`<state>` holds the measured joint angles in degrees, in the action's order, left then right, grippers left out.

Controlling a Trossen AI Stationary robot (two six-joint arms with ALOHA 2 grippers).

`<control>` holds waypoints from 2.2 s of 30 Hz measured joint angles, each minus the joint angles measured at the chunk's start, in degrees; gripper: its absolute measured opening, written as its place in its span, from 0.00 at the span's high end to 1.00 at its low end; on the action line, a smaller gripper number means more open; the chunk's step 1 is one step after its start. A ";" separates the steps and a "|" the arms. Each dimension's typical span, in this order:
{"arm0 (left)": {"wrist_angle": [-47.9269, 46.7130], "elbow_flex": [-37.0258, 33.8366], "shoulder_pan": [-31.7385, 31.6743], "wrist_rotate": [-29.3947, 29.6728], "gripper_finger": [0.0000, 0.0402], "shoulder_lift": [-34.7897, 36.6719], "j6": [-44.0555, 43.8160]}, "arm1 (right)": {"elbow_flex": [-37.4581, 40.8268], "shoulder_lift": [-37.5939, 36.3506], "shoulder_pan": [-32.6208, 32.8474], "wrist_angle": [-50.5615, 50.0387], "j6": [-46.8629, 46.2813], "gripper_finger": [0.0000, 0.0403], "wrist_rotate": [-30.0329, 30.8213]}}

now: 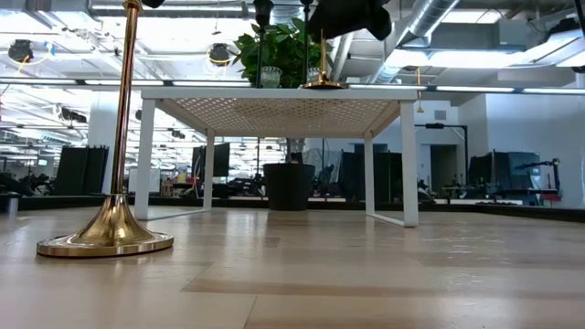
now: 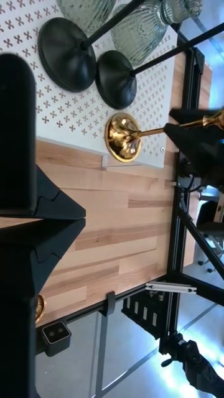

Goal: Pick & Place candle stick holders
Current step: Put the right gold candle holder on the shelf

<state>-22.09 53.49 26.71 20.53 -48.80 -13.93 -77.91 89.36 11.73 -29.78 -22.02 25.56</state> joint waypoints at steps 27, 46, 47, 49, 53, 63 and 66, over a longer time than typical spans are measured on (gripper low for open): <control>0.00 0.00 0.00 -0.01 0.99 -0.02 -0.02 | 0.02 -7.67 -11.98 -12.85 3.27 0.99 2.41; 0.00 0.00 0.00 -0.01 0.99 -0.01 -0.02 | 0.02 -7.56 -21.51 -11.40 7.07 1.00 -5.18; 0.00 0.00 0.00 -0.01 0.99 -0.01 -0.02 | 0.02 -7.56 -21.83 -11.41 7.22 1.00 -5.38; 0.00 0.00 -0.01 -0.01 0.99 0.00 -0.02 | 0.02 -7.54 -22.54 -11.41 7.50 1.00 -6.61; 0.00 -0.02 -0.01 0.00 0.99 0.00 -0.02 | 0.02 -7.53 -23.49 -11.52 7.59 1.00 -9.19; 0.00 0.00 0.00 -0.02 0.99 0.00 -0.04 | 0.02 -7.52 -23.43 -11.79 7.57 0.97 -9.27; 0.00 -0.01 0.01 -0.01 0.99 -0.01 -0.02 | 0.02 -7.52 -23.43 -11.80 7.52 0.94 -9.30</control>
<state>-22.09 53.49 26.72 20.52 -48.81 -13.96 -77.89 81.84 -11.70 -41.58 -14.51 16.26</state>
